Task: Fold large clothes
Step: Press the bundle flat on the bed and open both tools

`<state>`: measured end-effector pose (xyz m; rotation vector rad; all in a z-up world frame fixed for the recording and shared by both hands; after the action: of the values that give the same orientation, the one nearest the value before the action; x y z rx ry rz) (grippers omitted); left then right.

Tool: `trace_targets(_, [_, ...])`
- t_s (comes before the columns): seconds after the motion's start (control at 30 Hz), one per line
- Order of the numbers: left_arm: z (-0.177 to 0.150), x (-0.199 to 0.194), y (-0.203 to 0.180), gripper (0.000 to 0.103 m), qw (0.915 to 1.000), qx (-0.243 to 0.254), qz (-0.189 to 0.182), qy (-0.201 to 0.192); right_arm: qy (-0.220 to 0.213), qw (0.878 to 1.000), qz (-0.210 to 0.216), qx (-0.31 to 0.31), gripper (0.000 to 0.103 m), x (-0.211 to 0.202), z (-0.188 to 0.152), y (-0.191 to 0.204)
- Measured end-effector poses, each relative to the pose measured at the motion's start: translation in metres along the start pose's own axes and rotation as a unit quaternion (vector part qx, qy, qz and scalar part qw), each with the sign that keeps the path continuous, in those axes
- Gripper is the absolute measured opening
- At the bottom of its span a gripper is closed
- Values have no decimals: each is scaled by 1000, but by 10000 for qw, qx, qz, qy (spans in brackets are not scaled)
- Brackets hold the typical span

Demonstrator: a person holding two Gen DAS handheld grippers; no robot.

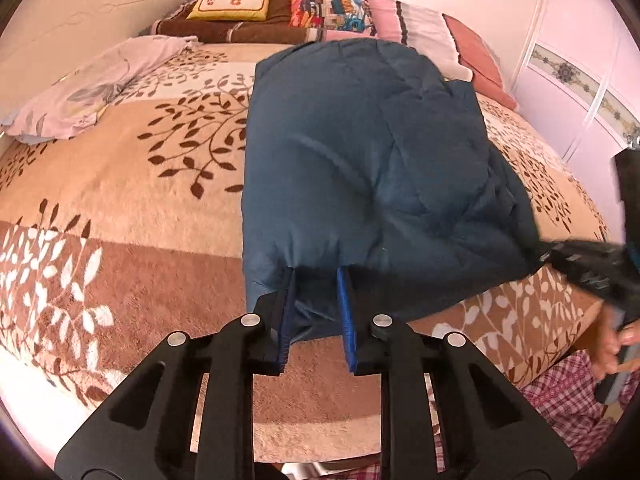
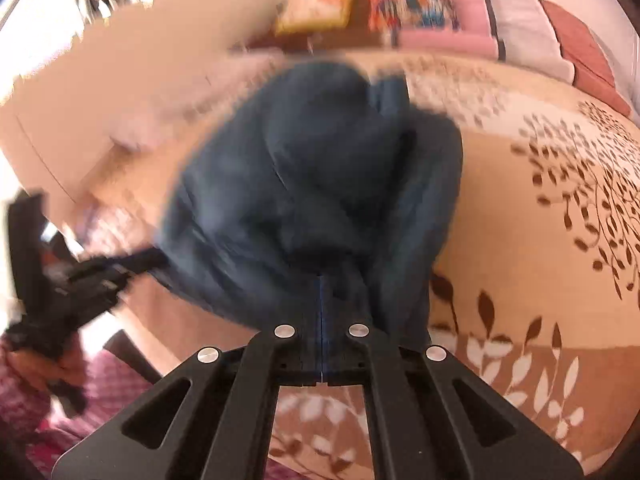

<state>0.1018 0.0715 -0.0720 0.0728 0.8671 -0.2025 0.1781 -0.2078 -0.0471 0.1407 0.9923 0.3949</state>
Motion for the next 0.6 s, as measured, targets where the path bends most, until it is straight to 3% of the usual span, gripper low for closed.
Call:
trace_targets(0.17, [-5, 5, 2, 13, 9999, -1, -22, 122, 488, 9976, -331, 364, 1, 41, -9, -27])
trace_targets(0.53, [-6, 4, -3, 13, 9995, -76, 141, 276, 552, 9965, -503, 387, 1, 53, -8, -27])
trace_targets(0.6, [-7, 2, -5, 17, 9993, -121, 179, 317, 524, 9965, -520, 394, 1, 51, -10, -26])
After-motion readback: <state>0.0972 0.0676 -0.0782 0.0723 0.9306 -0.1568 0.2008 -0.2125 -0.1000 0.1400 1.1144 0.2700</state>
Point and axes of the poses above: each gripper's, at about its wrist camera, not at the fingertips, and x roughly the way its jaws point, y to its left, z to its top, the point moved 7 cm from there along x, roughly the way its jaws point, and after that the axes turned 11 degrees about x, right-handed, at the moved point
